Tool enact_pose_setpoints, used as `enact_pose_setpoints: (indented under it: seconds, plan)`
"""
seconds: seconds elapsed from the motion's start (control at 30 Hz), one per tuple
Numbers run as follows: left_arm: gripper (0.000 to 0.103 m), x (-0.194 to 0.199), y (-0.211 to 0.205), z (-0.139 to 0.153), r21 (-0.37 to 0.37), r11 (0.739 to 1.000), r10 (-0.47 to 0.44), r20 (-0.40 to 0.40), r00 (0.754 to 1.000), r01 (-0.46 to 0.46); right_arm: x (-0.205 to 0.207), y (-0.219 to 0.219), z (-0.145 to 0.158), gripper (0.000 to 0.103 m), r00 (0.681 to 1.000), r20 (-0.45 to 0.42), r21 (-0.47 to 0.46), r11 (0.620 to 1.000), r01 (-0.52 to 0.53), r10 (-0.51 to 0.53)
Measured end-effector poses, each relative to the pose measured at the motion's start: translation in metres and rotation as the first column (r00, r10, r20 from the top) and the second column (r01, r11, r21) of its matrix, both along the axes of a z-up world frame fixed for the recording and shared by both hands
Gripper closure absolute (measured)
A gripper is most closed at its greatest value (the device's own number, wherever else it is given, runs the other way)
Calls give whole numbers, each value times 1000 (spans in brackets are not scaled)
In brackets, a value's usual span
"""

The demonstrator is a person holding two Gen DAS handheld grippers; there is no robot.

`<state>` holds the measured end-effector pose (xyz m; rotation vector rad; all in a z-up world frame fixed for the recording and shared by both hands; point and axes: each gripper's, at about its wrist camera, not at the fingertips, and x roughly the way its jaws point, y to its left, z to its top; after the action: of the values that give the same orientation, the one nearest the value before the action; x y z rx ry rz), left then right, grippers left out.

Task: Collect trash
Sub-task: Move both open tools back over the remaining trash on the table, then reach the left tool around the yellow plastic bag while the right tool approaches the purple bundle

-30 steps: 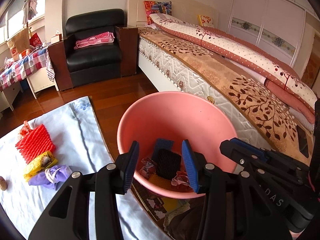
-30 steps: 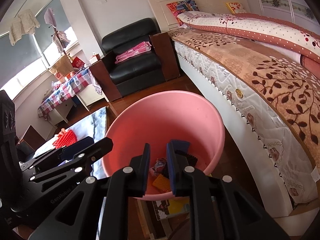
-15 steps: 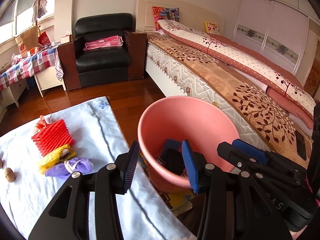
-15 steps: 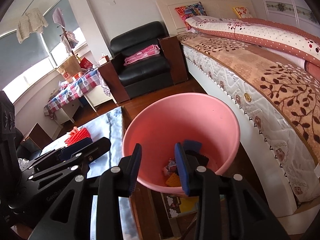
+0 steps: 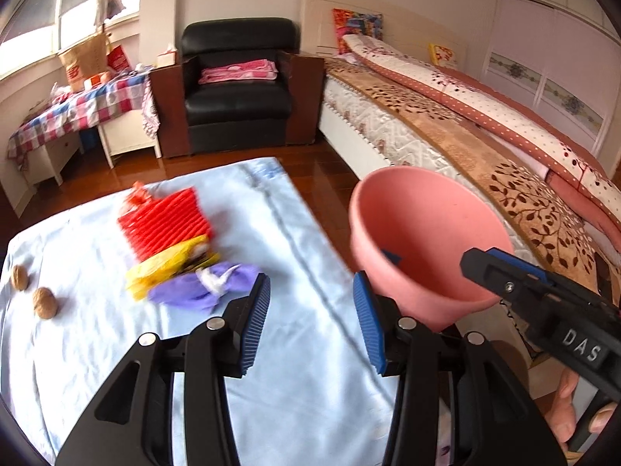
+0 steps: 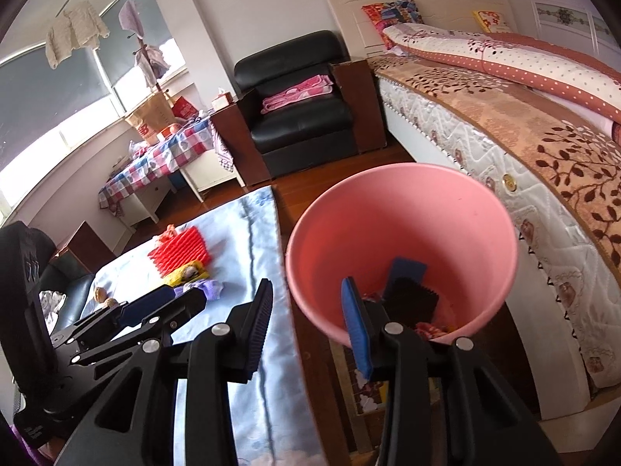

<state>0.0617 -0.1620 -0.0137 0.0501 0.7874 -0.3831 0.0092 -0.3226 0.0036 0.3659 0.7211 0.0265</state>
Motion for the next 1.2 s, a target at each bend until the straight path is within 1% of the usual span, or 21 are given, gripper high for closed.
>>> enact_pose_setpoints:
  seconds: [0.13,0.23,0.37,0.57,0.73,0.9,1.07,1.2]
  plan:
    - [58,-2,20,-6,-2,1000,27,-11,1000,-27,1,15,-2,67,1000,0,4,1000,-22,22]
    - [58,-4,34,-10,13,999,39,-12,999,-39,2,26,-4,67,999,0,9,999,-40,40]
    - [58,-5,53,-13,16,998,63,-14,998,-62,6,43,-7,67,997,-12,1,997,-76,76]
    - [58,-4,85,-18,1,994,111,-27,994,-111,11,62,-16,67,992,-36,0,992,-124,124]
    - [58,1,108,-19,6,990,138,-20,990,-137,15,72,-24,67,986,-56,6,988,-155,155]
    - [59,22,127,-15,-16,990,136,-55,989,-137,17,78,-31,67,982,-69,21,984,-175,176]
    - [59,47,134,-16,-13,988,154,-86,984,-155,19,80,-34,67,979,-69,35,981,-190,192]
    - [59,65,134,-18,-32,983,174,-121,977,-179,22,81,-37,67,977,-76,44,979,-197,200]
